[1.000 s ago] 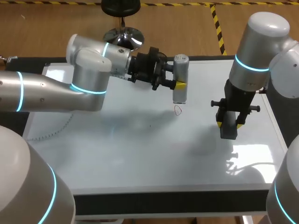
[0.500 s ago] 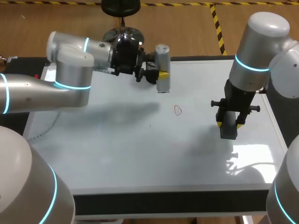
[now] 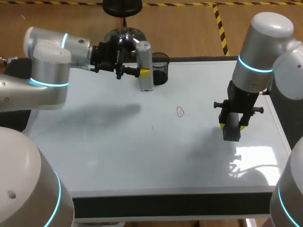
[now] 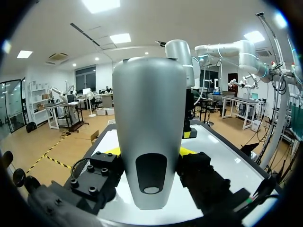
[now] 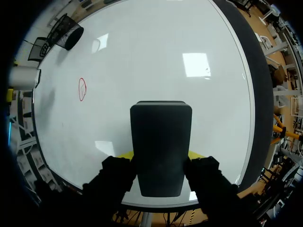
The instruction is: Pick up the inspection probe, press it on each red-marked spot on the whiteboard one by one, put down the probe, pick up the eraser, and wipe off all the red marks.
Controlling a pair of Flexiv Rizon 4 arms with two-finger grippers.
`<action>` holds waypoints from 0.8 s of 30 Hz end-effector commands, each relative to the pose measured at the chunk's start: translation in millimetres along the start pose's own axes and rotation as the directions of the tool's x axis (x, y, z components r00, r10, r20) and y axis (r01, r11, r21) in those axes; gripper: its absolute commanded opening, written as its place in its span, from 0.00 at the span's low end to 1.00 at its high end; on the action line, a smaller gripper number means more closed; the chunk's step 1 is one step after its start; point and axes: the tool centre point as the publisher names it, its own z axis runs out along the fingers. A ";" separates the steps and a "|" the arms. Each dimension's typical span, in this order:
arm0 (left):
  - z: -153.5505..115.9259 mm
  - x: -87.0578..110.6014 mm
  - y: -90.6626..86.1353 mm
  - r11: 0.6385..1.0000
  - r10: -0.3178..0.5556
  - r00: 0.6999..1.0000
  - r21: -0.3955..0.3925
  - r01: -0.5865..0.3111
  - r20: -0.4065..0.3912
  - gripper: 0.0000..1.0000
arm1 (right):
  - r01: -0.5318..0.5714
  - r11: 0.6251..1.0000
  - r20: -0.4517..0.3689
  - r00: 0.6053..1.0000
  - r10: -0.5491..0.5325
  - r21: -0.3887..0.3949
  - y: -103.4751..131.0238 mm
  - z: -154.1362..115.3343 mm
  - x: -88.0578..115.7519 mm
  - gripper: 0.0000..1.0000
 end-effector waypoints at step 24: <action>-102.6 -5.6 12.8 0.999 0.017 0.999 -0.033 -0.016 0.044 0.00 | 0.001 1.000 -0.001 1.000 -0.001 -0.001 -1.0 -1.9 -1.2 0.00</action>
